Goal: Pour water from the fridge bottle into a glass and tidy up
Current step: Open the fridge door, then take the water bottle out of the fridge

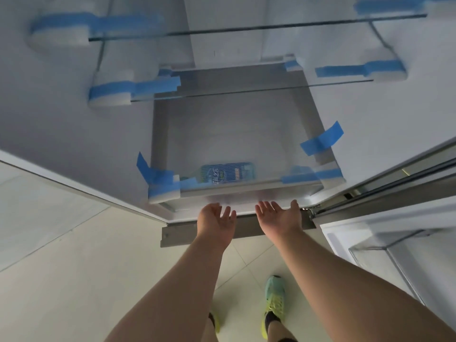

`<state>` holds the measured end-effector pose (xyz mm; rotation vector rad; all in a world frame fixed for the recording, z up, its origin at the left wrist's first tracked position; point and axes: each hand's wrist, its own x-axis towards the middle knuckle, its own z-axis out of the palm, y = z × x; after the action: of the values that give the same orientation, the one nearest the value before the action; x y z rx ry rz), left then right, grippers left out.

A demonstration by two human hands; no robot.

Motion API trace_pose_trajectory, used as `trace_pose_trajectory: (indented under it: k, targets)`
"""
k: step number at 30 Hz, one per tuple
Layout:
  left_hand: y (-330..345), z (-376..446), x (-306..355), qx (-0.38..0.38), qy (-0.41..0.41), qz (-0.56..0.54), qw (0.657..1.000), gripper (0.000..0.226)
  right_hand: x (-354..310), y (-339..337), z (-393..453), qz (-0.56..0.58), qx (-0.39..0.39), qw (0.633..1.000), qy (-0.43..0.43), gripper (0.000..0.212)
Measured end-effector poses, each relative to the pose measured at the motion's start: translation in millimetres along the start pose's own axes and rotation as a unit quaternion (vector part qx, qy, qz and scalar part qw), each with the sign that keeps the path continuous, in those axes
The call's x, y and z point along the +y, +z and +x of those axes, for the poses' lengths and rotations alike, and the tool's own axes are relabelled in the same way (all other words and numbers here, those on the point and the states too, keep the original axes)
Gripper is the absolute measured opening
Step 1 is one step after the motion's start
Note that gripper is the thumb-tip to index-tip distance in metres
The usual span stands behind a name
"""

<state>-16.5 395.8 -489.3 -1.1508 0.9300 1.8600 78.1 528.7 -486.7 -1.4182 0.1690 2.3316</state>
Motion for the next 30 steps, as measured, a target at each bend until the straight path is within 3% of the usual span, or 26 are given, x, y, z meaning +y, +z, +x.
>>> trace_pose_trajectory:
  k: [12,14,16,17,18,20,22,24,26,30]
  targets:
    - [-41,-14,-22,0.013,-0.006,0.071,0.997,0.019,6,-51,-19,-0.059,0.001,0.998,0.003,0.062]
    - [-53,-24,-27,0.025,-0.014,0.129,0.991,0.017,7,-60,-33,-0.104,0.038,0.994,-0.01,0.05]
    - [-59,-44,-26,0.038,-0.018,0.268,0.963,0.015,8,-62,-46,-0.253,0.101,0.962,-0.011,0.035]
    - [-59,-57,-22,0.03,-0.003,0.383,0.923,0.016,9,-60,-56,-0.375,0.131,0.918,-0.021,0.03]
    - [-58,-69,-18,0.007,0.033,0.515,0.856,0.019,9,-56,-68,-0.51,0.142,0.847,-0.047,0.028]
    - [-56,-92,-7,-0.053,0.176,0.735,0.653,0.028,9,-50,-90,-0.735,0.092,0.649,-0.171,0.024]
    - [-49,-122,6,-0.098,0.293,0.81,0.499,0.026,9,-41,-113,-0.811,-0.003,0.497,-0.31,0.013]
    - [-39,-146,18,-0.101,0.388,0.829,0.391,0.028,9,-31,-130,-0.818,-0.077,0.383,-0.422,0.008]
    - [-33,-155,29,-0.076,0.437,0.833,0.332,0.04,7,-20,-138,-0.807,-0.114,0.31,-0.489,0.019]
    - [-26,-148,43,-0.046,0.4,0.861,0.311,0.057,2,-1,-131,-0.872,-0.115,0.244,-0.409,0.058]
